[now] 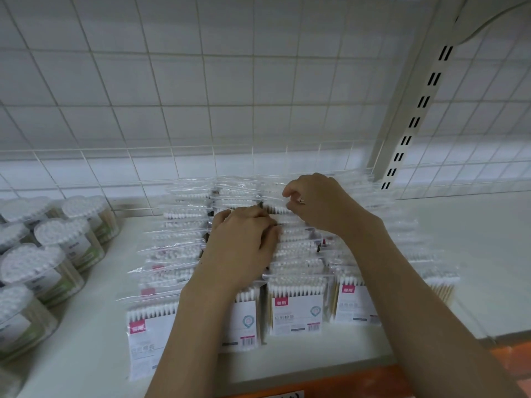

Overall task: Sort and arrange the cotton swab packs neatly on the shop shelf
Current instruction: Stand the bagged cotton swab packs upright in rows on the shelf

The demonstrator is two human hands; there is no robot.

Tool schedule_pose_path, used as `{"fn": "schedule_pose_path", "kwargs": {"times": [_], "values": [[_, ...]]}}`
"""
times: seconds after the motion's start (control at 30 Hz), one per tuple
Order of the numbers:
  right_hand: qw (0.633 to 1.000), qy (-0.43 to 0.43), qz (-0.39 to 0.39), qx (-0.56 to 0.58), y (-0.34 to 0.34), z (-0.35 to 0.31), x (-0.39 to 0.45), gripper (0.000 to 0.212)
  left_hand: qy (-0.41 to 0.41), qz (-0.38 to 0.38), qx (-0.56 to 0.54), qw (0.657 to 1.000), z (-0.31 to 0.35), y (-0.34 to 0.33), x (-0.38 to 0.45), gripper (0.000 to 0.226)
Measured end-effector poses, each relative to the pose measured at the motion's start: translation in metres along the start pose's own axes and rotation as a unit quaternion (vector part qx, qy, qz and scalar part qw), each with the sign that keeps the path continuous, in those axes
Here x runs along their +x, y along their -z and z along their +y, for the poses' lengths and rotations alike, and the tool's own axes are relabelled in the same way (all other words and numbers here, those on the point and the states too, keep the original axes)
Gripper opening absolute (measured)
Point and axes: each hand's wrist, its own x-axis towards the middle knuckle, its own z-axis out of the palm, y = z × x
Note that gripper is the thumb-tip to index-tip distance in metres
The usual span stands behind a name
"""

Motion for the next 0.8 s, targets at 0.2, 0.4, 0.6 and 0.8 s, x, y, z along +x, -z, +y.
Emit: {"fn": "schedule_pose_path", "kwargs": {"times": [0.2,0.4,0.6,0.8], "values": [[1.0,-0.006,0.001,0.016,0.004,-0.003,0.006,0.021,0.002,0.007,0.013,1.0,-0.001,-0.001,-0.001,0.033],[0.989,-0.009,0.136,0.049,0.016,-0.001,0.008,0.016,0.003,0.009,0.016,1.0,0.0,0.0,-0.002,0.034],[0.966,-0.014,0.189,0.175,0.035,-0.002,-0.002,0.011,0.003,0.009,-0.001,1.0,0.002,0.001,-0.004,0.031],[0.938,-0.027,0.246,0.244,0.046,-0.007,-0.009,0.016,0.005,0.003,-0.01,1.0,0.003,0.002,-0.003,0.029]]}}
